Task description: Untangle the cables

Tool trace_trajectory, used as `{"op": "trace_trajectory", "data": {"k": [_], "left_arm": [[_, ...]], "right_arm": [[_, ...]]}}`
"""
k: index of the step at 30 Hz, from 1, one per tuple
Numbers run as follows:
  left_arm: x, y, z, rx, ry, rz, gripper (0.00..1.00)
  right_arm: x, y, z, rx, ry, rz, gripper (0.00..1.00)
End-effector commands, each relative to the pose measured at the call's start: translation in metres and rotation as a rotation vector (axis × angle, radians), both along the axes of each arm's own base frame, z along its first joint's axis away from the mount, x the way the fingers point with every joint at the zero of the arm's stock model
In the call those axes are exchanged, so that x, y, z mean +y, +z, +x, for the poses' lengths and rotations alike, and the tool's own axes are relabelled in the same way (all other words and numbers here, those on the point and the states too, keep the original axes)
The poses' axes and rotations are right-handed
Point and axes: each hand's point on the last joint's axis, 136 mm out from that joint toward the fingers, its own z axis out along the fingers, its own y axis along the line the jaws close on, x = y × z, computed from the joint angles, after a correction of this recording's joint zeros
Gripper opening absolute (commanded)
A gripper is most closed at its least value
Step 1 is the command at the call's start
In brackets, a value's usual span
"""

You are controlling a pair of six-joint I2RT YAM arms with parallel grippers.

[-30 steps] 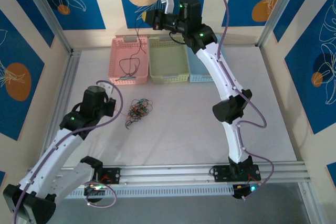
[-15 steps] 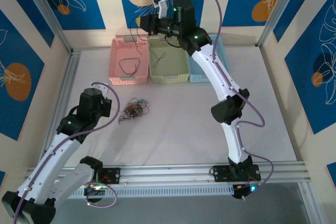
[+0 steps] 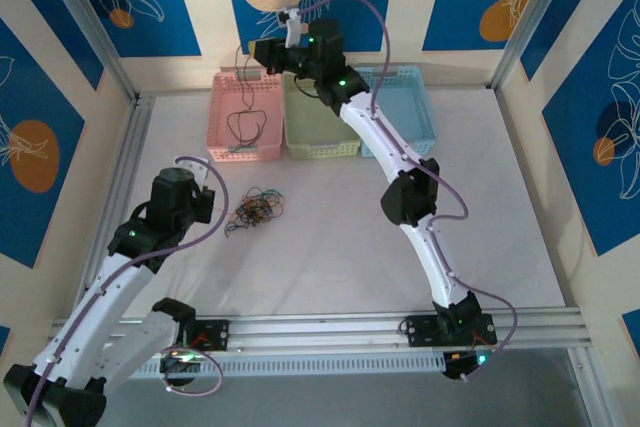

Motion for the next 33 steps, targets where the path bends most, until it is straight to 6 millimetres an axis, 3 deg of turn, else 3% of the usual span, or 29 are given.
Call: {"op": "trace_trajectory", "data": {"k": [1,3,7,11,14,16,21,26,30,33], "left_arm": [[-0.001,0.001,0.001,-0.008,-0.010,-0.013,0.00],[-0.002,0.001,0.000,-0.005,-0.016,-0.018,0.00],[-0.003,0.001,0.000,-0.005,-0.020,-0.020,0.00],[-0.004,0.000,0.000,-0.002,-0.028,-0.026,0.00],[-0.005,0.000,0.000,0.000,-0.030,-0.027,0.00],[-0.006,-0.002,0.001,0.005,-0.032,-0.025,0.00],[-0.007,-0.004,0.001,0.013,-0.040,-0.027,0.00],[-0.009,-0.006,0.002,0.023,-0.047,-0.030,0.00],[-0.009,-0.008,0.002,0.028,-0.047,-0.029,0.00],[-0.010,-0.010,0.003,0.035,-0.050,-0.029,0.00]], "right_arm": [[0.002,-0.051,0.029,0.092,-0.059,0.006,0.00],[0.008,-0.085,0.035,0.171,-0.054,-0.001,0.00],[0.016,-0.127,0.034,0.274,-0.024,-0.037,0.00],[0.014,-0.146,0.033,0.330,-0.031,-0.071,0.00],[0.010,-0.144,0.034,0.340,-0.036,-0.075,0.00],[0.010,-0.116,0.029,0.313,-0.013,-0.047,0.00],[0.009,-0.002,-0.009,0.153,0.093,0.081,0.00],[-0.004,0.087,-0.046,0.025,0.154,0.208,0.00],[-0.019,0.133,-0.053,-0.038,0.137,0.324,0.00],[-0.027,0.146,-0.047,-0.111,0.090,0.362,0.00]]}}
